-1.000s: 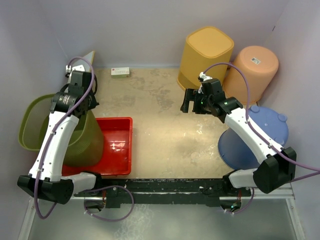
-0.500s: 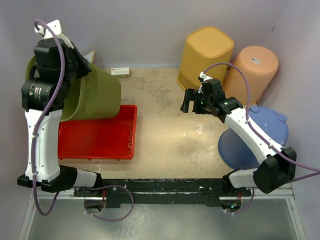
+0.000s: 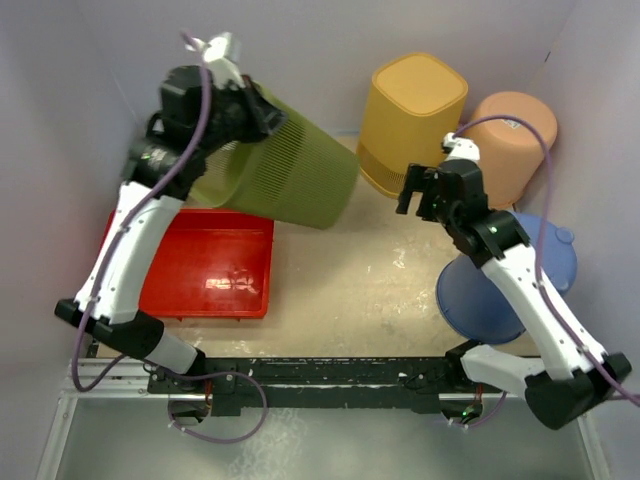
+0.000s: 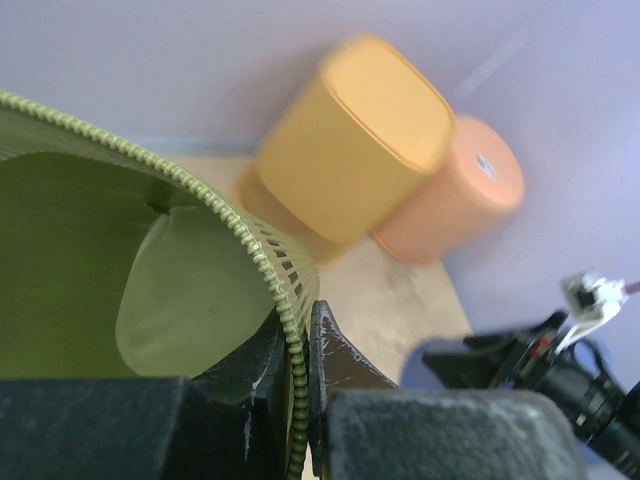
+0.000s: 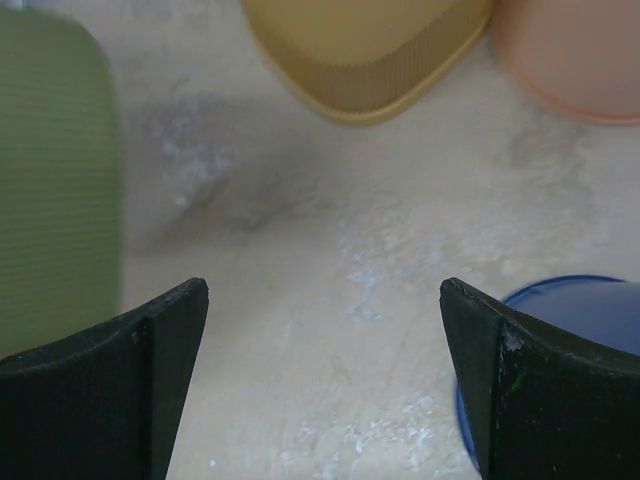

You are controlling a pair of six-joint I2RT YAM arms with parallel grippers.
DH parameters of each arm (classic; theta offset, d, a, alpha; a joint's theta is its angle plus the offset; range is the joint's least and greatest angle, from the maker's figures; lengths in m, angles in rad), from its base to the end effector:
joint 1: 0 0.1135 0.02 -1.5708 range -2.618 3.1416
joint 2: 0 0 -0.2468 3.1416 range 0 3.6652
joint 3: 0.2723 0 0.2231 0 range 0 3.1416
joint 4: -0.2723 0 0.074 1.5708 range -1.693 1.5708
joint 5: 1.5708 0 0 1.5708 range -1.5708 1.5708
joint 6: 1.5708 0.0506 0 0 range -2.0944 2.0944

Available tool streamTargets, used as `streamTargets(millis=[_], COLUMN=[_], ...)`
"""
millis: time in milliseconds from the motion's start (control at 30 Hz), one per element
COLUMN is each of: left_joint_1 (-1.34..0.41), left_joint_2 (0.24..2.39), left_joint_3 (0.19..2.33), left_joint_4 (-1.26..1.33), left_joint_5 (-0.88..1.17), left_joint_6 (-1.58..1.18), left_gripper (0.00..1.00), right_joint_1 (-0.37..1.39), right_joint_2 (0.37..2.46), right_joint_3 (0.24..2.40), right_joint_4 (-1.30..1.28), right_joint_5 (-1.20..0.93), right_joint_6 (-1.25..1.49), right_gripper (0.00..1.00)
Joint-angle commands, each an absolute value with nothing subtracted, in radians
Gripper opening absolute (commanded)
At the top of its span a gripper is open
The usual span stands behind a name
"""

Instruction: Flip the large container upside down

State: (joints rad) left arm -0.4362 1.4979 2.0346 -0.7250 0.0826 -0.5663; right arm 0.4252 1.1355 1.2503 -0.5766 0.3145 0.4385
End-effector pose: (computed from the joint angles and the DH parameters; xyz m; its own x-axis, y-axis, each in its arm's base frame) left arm 0.2504 -0.1213 0.4978 -0.4085 -0.3995 -0.8207 0.3263 0.7758 -0.5401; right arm 0.2177 0.0814 0.3671 -0.4269 0.2499 -0.8691 0.0456 0.9658 0.2553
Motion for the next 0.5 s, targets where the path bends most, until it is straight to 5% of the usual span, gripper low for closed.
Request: streamTargets(millis=[0,267,467], left_joint_1=[-0.511,-0.573,-0.619], left_joint_2=[1.496,1.479,1.531], left_joint_3=[1.951,1.565,1.483], left_joint_4=[-0.444,0.024,0.123], left_joint_5=[0.179,0.288,0.29], left_joint_6=[-0.653,-0.933,-0.983], left_gripper=[0.0,0.0,0.0], right_joint_1=[0.425,0.425,0.425], right_joint_2=[0.999,0.879,0.908], right_joint_3=[1.294,1.251,1.255], right_joint_4=[-0.553,-0.478,-0.511], right_joint_5=[0.608,0.703,0.66], right_joint_6=[0.384,0.322,0.345], right_gripper=[1.0,1.0,1.0])
